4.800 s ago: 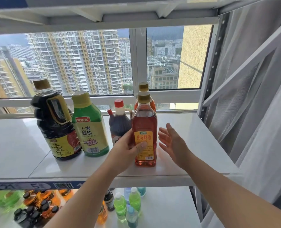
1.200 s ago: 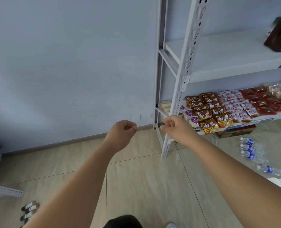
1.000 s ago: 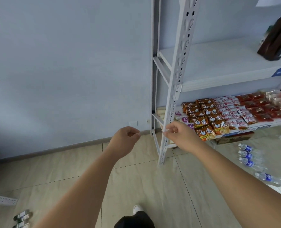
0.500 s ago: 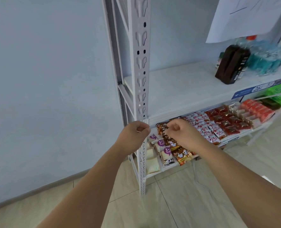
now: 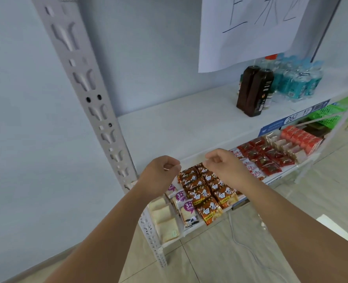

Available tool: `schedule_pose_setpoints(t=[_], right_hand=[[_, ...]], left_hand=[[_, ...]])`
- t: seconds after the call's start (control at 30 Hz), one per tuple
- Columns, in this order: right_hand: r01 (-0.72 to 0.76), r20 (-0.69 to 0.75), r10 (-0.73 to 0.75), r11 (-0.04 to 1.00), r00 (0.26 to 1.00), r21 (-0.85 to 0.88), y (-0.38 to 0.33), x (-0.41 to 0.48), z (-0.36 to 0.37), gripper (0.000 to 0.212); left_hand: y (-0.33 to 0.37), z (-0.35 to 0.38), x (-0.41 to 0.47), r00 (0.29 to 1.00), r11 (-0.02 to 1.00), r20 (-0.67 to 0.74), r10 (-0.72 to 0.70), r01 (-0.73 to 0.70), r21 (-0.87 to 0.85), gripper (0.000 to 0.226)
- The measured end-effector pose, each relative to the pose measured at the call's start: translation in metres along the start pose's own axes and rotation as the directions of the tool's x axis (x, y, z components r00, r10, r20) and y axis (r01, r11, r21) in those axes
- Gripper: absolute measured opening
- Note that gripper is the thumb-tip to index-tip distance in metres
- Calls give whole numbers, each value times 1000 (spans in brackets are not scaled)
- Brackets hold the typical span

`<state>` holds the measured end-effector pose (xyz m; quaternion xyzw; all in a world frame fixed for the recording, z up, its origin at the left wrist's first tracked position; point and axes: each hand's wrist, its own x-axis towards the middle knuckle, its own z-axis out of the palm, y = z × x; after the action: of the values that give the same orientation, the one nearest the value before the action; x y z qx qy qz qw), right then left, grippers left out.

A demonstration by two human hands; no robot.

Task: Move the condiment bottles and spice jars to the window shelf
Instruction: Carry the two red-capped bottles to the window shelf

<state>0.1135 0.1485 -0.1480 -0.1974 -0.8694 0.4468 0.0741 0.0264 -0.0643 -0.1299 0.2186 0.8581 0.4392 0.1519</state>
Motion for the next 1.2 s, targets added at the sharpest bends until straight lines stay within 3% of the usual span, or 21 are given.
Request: schedule_pose_setpoints(t=[0.43,0.6,0.83,1.07,1.2], right_hand=[[35,20,-36,999,999,20,81,85,-137,28],[41,-40,-37,995,999,96,93,118,-167,27],[47,-198,-1,972,980,230,102,164,-199,24],[160,-486,-9,949,874,271,106,223,-264,21],[195,-450,-79,957,889,217,101,256,-305,19]], left_hand=[[96,140,93,998,999,-50,-29,29,-19,9],[108,151,126,996,997,-46,-71,73,36,10],[142,151,194,998,999,-53,-22,24,36,6],[187,175,250,999,999,-2,38,-38,-10,37],[201,194,269,997,997,-22,68,-69,-42,63]])
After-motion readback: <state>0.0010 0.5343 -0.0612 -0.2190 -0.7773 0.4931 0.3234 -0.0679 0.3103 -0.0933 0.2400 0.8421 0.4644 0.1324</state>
